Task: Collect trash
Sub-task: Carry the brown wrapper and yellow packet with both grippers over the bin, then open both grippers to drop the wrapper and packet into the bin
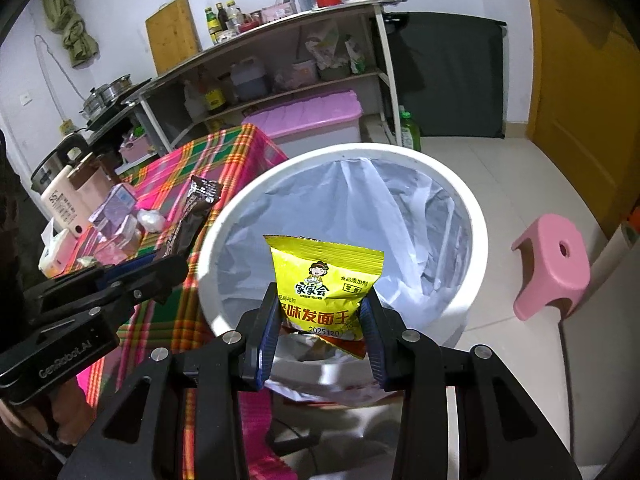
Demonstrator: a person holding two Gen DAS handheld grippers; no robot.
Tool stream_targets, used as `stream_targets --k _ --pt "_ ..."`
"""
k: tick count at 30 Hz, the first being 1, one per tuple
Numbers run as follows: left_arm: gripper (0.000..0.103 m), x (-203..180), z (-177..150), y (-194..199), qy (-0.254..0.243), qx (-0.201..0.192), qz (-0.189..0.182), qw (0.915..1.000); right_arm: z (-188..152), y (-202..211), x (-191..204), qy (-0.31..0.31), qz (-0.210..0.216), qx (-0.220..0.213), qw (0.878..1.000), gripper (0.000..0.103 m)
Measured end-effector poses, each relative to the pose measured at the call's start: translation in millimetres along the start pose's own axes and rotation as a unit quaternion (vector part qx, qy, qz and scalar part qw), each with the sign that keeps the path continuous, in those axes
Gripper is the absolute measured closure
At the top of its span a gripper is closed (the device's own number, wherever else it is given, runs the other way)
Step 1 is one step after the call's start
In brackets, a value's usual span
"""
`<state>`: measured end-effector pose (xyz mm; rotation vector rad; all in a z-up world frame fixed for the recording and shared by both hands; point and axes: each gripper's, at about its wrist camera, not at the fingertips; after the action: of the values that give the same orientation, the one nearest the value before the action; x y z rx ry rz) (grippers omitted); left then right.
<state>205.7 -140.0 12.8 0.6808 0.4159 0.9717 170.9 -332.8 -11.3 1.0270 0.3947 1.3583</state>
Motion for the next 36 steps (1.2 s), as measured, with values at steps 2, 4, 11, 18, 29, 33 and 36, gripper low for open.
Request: stream_targets --k 2,4,11,18,29,33,36 --pt "0.084 -1.0 2.5 -4.3 -0.002 0.001 -0.005 1.0 1.3 -4.1 -2.2 -0.002 -0.004 0.004 1.0 0.063" --pt "0.084 -1.0 4.8 -8.6 -0.002 0.002 -0.009 1.0 3.2 -9.7 -5.9 -0.005 -0.008 0.011 1.0 0.063" --pt "0.064 0.8 7.4 -15.8 0.008 0.004 -0.013 0.9999 4.2 -15.1 -14.2 -0.018 -0.005 0.013 1.0 0.056" --pt "0.064 5.2 6.3 -11.7 0.017 -0.003 -0.015 0.9997 5.6 -10.0 -12.9 -0.013 -0.004 0.004 1.0 0.055" --pt "0.064 15.4 -6.8 14.2 0.035 -0.016 0.002 0.9993 0.3 7.2 2.0 -0.003 0.004 -0.005 1.0 0.055" --pt "0.064 20.1 -13.1 26.7 0.042 -0.021 0.013 0.9988 -5.0 15.4 14.2 0.01 0.014 -0.007 1.0 0.055" --pt "0.064 24.5 -17.7 35.7 0.048 -0.024 0.023 0.9983 -9.8 21.4 23.4 0.019 0.021 -0.008 1.0 0.055"
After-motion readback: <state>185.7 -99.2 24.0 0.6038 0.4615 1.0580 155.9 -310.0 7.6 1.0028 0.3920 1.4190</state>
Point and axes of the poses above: each gripper's, at about its wrist camera, not at the fingertips, and y roughly against the way its jaws point, x to its left, z to its top, and after that the axes turned 12 degrees about -y, right-handed
